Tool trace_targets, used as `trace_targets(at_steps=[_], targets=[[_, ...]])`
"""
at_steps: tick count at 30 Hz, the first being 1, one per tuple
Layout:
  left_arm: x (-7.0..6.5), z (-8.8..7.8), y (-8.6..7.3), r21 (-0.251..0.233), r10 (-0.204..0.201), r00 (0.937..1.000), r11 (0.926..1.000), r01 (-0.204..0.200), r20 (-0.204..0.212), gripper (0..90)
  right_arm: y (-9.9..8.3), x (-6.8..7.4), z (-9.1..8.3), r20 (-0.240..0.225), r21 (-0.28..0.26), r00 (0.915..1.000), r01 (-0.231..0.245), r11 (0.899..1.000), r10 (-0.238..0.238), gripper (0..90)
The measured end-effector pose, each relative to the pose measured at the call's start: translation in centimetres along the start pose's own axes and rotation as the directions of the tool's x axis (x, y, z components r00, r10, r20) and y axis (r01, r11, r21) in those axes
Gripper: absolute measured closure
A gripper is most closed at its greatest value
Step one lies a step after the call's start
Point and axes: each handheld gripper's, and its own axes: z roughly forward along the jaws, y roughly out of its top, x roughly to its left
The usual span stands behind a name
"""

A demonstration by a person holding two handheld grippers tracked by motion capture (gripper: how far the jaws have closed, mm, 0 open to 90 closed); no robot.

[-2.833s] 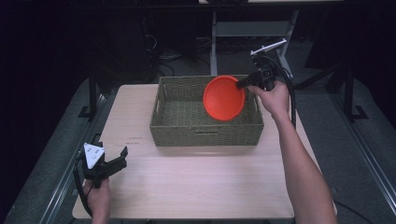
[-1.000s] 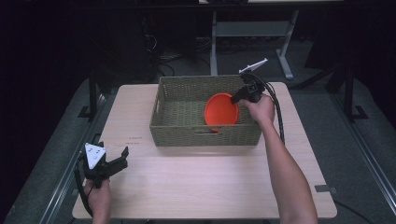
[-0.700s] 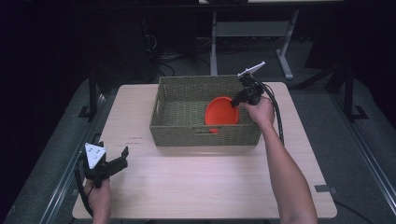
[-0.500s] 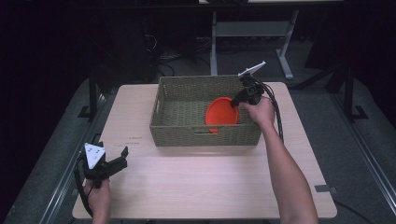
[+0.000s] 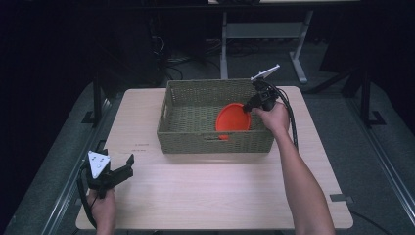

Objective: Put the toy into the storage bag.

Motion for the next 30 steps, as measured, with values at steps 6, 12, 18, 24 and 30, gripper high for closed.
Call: trace_targets(at_steps=[6, 12, 18, 24, 30], targets=[[0.0, 0.0, 0.0, 0.002, 0.003, 1.0, 1.0, -0.003, -0.002, 12.7, -0.6, -0.4, -1.0, -0.011, -0.06, 0.9999, -0.012, 0.998, 0.011, 73.7], [-0.3, 0.1, 0.1, 0.003, 0.012, 0.9999, 0.9999, -0.012, 0.005, 12.7, -1.3, -0.7, -2.0, -0.023, -0.059, 0.9997, -0.012, 0.998, 0.011, 68.6], [-0.4, 0.2, 0.1, 0.008, 0.019, 0.9998, 0.9998, -0.019, 0.007, 12.7, -1.5, -0.4, -2.3, -0.037, -0.053, 0.9993, 0.008, 0.999, -0.01, 59.4], [-0.4, 0.1, 0.1, 0.006, 0.019, 0.9998, 0.9998, -0.019, 0.008, 12.7, -1.9, 0.0, -2.7, -0.07, -0.075, 0.9975, 0.001, 0.997, -0.006, 53.3], [-0.6, 0.1, 0.1, 0.005, 0.026, 0.9996, 0.9997, -0.026, 0.012, 12.7, -2.5, -0.2, -2.7, -0.083, -0.08, 0.9966, -0.001, 0.997, -0.005, 46.3]])
